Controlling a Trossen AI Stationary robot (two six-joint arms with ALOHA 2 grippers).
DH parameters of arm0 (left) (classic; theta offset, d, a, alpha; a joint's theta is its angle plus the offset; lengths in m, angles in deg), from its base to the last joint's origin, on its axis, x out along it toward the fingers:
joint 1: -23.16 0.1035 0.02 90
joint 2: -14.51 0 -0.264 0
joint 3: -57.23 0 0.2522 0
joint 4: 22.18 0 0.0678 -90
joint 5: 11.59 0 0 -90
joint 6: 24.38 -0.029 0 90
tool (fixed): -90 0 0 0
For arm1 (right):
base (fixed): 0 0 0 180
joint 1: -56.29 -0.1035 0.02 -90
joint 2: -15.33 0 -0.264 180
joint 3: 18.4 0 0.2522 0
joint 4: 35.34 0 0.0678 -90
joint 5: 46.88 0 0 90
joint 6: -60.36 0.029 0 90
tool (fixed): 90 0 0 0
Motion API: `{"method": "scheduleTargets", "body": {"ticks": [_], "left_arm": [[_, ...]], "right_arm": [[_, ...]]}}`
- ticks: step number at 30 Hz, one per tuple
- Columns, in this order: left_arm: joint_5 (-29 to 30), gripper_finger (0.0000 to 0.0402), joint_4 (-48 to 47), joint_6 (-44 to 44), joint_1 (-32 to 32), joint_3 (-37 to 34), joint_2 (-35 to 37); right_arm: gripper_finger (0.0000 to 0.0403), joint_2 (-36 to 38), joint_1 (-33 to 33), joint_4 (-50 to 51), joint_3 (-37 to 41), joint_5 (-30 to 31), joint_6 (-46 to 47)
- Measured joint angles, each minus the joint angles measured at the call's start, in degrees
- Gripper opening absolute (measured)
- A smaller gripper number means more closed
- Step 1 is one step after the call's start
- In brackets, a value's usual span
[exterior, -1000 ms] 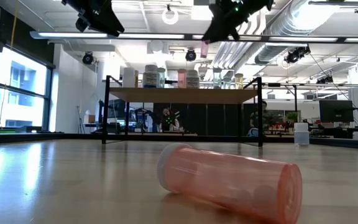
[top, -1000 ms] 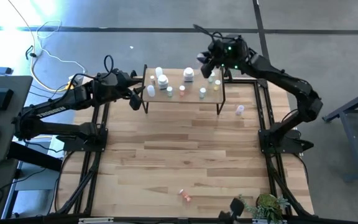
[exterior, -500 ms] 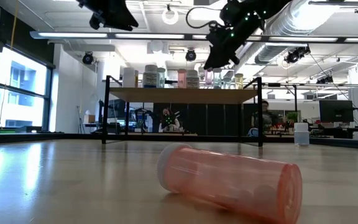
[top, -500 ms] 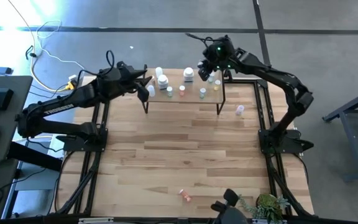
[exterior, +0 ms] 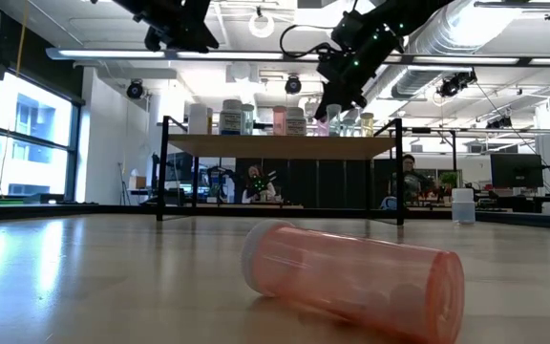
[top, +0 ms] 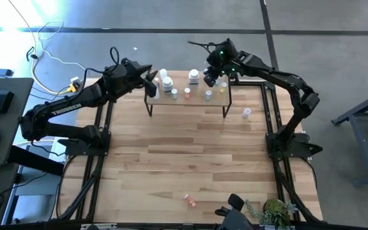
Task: Pick and place medicine bottles onto shelf by color
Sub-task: Put the purple pill bottle on the shelf
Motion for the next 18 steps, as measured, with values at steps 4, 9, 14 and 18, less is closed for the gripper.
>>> {"method": "scheduleTargets", "body": {"ticks": [4, 9, 14, 18], "left_arm": [[0.00, 0.0160, 0.43, 0.00, 0.31, 0.00, -0.01], [-0.22, 0.0160, 1.47, 0.00, 0.29, 0.00, 0.01], [-0.22, 0.0160, 1.45, 0.00, 0.29, 0.00, 0.01], [-0.22, 0.0160, 1.46, 0.00, 0.29, 0.00, 0.01]], "right_arm": [[0.0099, -0.36, 0.27, 1.60, 0.00, -0.25, -1.05], [0.0099, -0.48, 0.25, 2.00, 0.00, -0.64, -0.79], [0.0099, -0.59, 0.22, 3.17, 0.00, -0.76, 0.87], [0.0099, -0.59, 0.23, 3.02, 0.00, -0.76, 1.77]]}}
